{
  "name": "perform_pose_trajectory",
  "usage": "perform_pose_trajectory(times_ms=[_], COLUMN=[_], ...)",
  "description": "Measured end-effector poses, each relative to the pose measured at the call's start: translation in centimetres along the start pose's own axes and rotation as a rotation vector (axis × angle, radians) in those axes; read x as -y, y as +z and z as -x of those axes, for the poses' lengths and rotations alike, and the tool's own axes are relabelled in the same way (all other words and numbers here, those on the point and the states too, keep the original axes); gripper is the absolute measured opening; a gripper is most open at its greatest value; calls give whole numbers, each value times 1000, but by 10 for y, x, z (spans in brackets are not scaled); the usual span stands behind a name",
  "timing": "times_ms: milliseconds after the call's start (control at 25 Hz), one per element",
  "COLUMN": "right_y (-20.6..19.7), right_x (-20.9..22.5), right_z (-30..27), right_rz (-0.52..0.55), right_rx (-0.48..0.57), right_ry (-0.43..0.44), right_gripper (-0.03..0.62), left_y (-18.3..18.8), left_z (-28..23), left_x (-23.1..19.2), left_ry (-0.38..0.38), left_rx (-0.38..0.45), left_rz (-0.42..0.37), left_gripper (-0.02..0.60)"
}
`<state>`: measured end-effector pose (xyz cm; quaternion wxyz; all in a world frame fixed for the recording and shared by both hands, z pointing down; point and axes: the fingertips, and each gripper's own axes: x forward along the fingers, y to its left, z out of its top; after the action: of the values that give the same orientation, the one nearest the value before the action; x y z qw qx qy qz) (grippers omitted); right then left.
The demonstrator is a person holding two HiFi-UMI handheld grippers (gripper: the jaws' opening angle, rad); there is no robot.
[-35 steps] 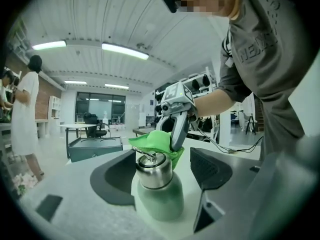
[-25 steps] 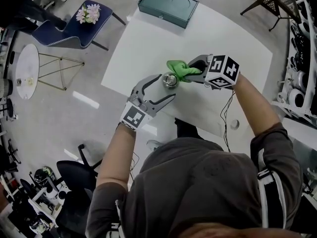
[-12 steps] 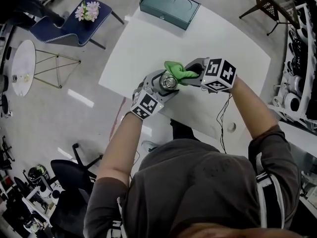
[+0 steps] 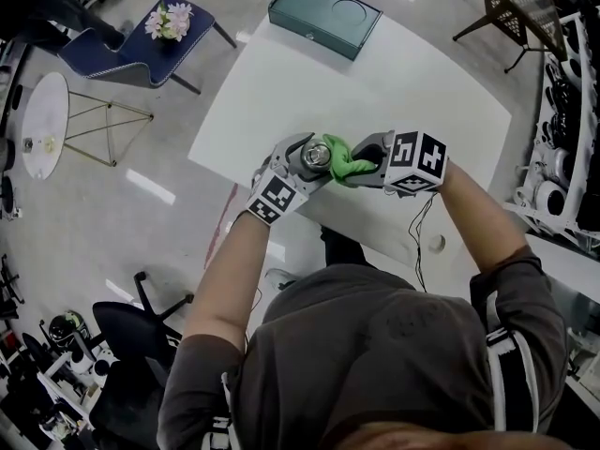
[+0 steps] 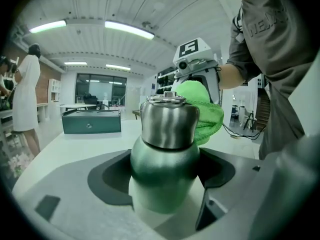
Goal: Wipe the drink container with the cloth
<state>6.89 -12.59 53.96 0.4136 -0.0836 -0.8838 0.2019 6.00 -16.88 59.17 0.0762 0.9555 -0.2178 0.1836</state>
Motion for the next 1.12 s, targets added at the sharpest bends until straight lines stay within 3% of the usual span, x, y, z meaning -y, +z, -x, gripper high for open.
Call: perform_pose_trajectory(times_ms=[200,400,520,720,1120], right_y=[26,44,49,58,79], right_x=[-12,-3,-4,-8,6], right_z=[11,13,7,-4,-7], right_rz=[-16,29,106,224,155], right_rx=[123,175,117,-44,-89], right_ry=[110,105,57,-63,-225], right_gripper=[83,83,83,83,84], left_y=[0,3,4,2,3], left_z=[-3,-2,0,2,1], left_x=[0,5,3,3,5], left_ry=[-4,-57,-66,-64,-47], left_rx=[6,50,111,119,122], left_rz=[0,-24,-26,-26,-18], left_gripper=[356,356,357,356,356])
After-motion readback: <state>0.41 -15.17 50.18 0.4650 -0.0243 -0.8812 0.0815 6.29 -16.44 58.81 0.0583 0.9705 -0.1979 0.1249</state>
